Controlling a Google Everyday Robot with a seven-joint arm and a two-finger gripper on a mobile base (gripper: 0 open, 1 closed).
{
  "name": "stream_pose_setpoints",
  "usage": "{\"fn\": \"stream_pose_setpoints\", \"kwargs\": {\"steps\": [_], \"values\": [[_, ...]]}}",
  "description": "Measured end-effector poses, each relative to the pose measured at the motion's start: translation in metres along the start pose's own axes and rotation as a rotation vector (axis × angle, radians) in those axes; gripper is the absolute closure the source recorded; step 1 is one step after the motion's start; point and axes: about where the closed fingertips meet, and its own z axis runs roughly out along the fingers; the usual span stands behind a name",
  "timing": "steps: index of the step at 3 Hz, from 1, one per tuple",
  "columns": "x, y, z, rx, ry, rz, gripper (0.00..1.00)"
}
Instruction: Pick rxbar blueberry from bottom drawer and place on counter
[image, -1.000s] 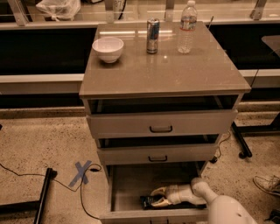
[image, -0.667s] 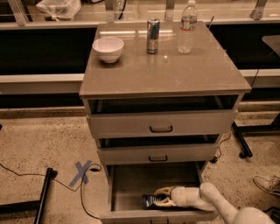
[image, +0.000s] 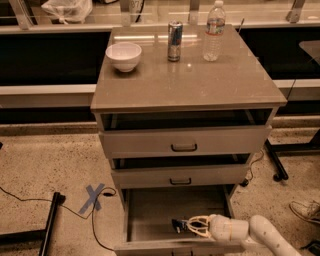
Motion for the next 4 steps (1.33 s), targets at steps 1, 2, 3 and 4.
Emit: {"fn": "stream_pose_setpoints", "kwargs": {"steps": [1,2,3,4], "values": [[-0.056,0.000,-0.021,0.021,0.019,-0.078,1.00],[-0.109,-0.006,-0.033,0.030,0.044,-0.168,1.00],[-0.169,-0.021,-0.045,0.031,0.054,-0.251,1.00],[-0.239,-0.055,-0.053,0.033,0.110,-0.327,1.00]]}}
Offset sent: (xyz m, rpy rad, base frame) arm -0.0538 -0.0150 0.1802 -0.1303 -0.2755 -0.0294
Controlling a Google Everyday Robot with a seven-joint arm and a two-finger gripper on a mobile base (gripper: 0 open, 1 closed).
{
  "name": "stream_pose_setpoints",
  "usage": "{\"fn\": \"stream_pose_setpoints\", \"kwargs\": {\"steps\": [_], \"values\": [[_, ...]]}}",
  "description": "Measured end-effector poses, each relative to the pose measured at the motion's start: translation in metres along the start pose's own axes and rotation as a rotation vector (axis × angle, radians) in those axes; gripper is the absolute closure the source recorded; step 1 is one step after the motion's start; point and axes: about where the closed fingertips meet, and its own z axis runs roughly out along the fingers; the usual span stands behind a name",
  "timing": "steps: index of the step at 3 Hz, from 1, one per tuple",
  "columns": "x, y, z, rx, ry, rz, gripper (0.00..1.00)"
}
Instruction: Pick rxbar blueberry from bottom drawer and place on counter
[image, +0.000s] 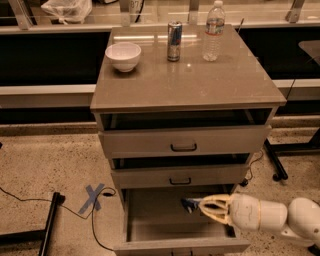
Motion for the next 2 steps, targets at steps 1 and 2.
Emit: {"fn": "stream_pose_setpoints", "kwargs": {"steps": [1,2], "values": [[-0.0287,-0.0436,-0.0090,0.012,0.028,-0.030,1.00],[-0.0311,-0.0462,-0.0085,0.007,0.022,-0.033,1.00]]}}
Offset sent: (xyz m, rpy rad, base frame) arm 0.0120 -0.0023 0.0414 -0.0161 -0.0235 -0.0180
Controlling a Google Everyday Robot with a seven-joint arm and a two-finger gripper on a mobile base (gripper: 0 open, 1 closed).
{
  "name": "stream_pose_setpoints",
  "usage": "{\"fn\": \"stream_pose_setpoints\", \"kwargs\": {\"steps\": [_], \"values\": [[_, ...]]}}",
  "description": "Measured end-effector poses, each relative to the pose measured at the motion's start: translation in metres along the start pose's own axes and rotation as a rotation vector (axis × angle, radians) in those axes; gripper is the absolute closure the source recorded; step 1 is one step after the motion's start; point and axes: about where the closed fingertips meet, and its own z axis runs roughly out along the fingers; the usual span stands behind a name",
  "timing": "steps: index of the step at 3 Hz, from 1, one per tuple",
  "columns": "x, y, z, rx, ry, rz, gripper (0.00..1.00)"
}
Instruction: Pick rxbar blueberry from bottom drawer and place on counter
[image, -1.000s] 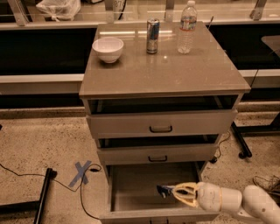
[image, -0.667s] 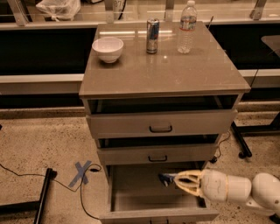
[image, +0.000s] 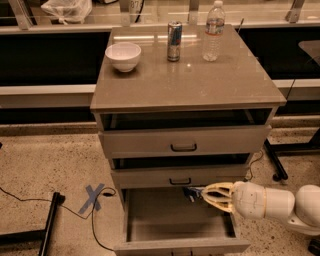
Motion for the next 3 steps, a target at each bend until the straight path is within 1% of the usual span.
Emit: {"fn": "stream_pose_setpoints", "kwargs": {"steps": [1,2,3], "values": [[-0.008,-0.009,0.001,-0.015,-0.021,-0.010,1.00],[-0.065,-0.063,0.006,-0.045,-0.099,-0.118,1.00],[-0.134,-0.117,0.011,-0.097,-0.128,-0.246,1.00]]}}
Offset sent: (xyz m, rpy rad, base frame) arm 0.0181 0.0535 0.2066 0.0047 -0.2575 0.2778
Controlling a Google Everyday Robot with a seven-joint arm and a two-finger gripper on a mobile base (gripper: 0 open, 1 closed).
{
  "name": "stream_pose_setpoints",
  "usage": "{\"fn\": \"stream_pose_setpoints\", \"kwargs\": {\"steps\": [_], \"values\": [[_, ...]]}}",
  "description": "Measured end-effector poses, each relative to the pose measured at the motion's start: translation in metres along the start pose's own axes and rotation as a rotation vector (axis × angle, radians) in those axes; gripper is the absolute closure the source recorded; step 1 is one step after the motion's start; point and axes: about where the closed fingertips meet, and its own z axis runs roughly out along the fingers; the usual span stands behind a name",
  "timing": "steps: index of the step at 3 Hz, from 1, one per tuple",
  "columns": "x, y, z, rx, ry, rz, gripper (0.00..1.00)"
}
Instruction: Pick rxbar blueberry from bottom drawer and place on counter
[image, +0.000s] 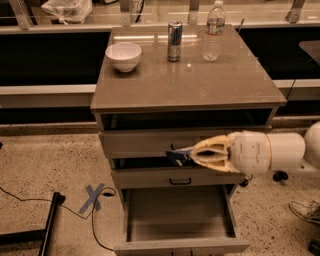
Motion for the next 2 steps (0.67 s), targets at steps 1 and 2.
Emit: {"fn": "stream_pose_setpoints", "kwargs": {"steps": [1,2], "values": [[-0.015,-0.069,0.001,-0.027,0.039,-0.040,1.00],[0.005,-0.144,-0.008,0.006,0.168,-0.014,1.00]]}}
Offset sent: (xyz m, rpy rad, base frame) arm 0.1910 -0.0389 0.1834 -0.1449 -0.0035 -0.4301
